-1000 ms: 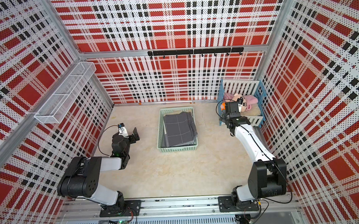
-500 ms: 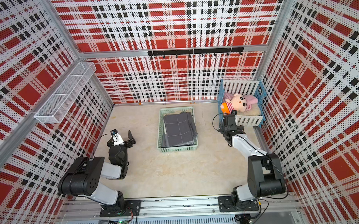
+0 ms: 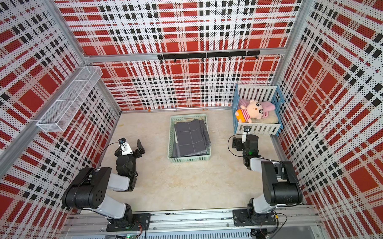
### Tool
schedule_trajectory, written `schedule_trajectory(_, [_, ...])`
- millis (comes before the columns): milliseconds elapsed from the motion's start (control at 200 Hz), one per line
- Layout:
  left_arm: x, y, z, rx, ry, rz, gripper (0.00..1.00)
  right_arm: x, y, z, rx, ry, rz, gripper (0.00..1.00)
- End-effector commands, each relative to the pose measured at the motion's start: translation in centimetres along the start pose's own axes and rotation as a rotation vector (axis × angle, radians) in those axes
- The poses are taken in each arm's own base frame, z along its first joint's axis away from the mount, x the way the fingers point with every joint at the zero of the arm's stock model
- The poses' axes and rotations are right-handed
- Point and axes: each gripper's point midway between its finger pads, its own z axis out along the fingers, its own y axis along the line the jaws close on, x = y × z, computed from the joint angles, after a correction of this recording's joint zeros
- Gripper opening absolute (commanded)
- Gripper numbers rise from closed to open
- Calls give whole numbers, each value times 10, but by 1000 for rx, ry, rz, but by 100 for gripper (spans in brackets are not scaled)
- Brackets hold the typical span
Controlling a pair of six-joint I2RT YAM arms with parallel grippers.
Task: Put the folded pillowcase in the basket
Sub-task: Reset both arms
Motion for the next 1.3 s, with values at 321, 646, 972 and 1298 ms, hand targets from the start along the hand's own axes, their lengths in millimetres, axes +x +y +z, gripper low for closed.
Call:
schedule_trajectory(321, [-7,0,0,-1,-24,-12,99,-16,16,-36,-5,-319,-50,100])
schedule_trajectory(646, [-7,0,0,0,-24,-10,99,-9,11,-28,9,-245,-27,100])
schedule_trajectory(972, [-6,0,0,-4,-23,-8,99,-9,11,-29,11,-243,-28,100])
schedule_trajectory(1298, [-7,0,0,-6,-24,-6,99,-9,11,-29,11,-245,-28,100])
